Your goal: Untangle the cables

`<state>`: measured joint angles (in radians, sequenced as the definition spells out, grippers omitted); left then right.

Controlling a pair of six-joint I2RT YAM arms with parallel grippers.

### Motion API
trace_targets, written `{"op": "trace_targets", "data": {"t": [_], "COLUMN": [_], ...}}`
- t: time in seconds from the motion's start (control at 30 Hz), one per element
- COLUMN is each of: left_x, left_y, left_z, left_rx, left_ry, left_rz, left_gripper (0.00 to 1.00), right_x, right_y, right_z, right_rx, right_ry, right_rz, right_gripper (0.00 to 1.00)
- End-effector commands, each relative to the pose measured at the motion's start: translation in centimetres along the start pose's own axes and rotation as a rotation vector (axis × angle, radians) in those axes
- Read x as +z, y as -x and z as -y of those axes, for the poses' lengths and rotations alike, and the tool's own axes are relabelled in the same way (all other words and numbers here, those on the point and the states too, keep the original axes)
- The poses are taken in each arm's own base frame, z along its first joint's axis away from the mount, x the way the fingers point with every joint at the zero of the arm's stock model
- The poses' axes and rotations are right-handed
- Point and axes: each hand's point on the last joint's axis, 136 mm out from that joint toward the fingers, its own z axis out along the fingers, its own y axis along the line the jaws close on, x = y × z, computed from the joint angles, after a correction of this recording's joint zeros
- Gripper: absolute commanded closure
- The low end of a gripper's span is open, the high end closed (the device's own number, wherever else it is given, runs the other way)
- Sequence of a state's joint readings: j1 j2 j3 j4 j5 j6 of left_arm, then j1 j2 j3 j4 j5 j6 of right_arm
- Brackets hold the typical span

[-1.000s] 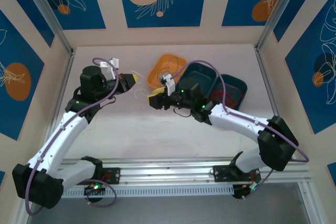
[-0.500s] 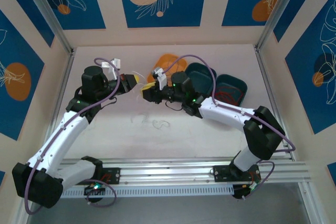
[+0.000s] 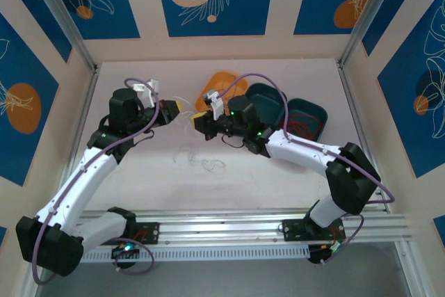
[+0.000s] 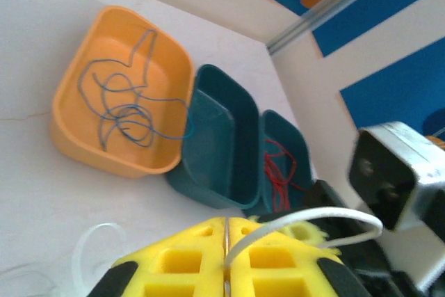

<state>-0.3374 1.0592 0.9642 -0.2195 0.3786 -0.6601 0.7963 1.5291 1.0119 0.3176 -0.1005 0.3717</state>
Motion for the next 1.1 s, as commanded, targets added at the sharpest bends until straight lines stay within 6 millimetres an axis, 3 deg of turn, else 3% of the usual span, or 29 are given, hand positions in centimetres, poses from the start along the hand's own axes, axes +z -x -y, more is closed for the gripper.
{"op": "trace_targets", "data": {"t": [0.0,0.2,0.33,0.53,0.67,0.83,1.07], "left_x": [-1.5,-2.3,-2.7,-2.9,-2.6,-1.7,-0.4], "left_y": [1.3,1.4,1.1,-0.7,-2.3,-4.4,-5.8], "left_z": [-0.4,-3.5,-5.7,-9.5,-11.6,-13.4,-13.5], "left_rx": [0.064,0.081,0.079,0.057,0.039,0.023,0.02], "left_ry": [0.088,0.254,0.35,0.479,0.522,0.548,0.498], "left_rz": [0.06,0.087,0.097,0.061,0.026,-0.034,-0.084], "left_gripper": [0.88,0.89,0.91,0.93,0.94,0.94,0.94], "right_x": [-1.8,-4.5,-7.2,-12.4,-15.2,-16.7,-18.0], "right_y": [-0.4,-1.9,-1.4,1.5,3.8,6.6,10.5], "right_z": [0.1,1.6,2.4,4.1,3.5,1.6,0.5], "right_rx": [0.014,0.062,0.072,0.09,0.09,0.06,0.03], "right_ry": [-0.04,-0.175,-0.27,-0.46,-0.479,-0.459,-0.504], "right_rz": [-0.015,-0.058,-0.035,0.047,0.094,0.111,0.088], "right_gripper": [1.0,1.0,1.0,1.0,1.0,1.0,1.0]}}
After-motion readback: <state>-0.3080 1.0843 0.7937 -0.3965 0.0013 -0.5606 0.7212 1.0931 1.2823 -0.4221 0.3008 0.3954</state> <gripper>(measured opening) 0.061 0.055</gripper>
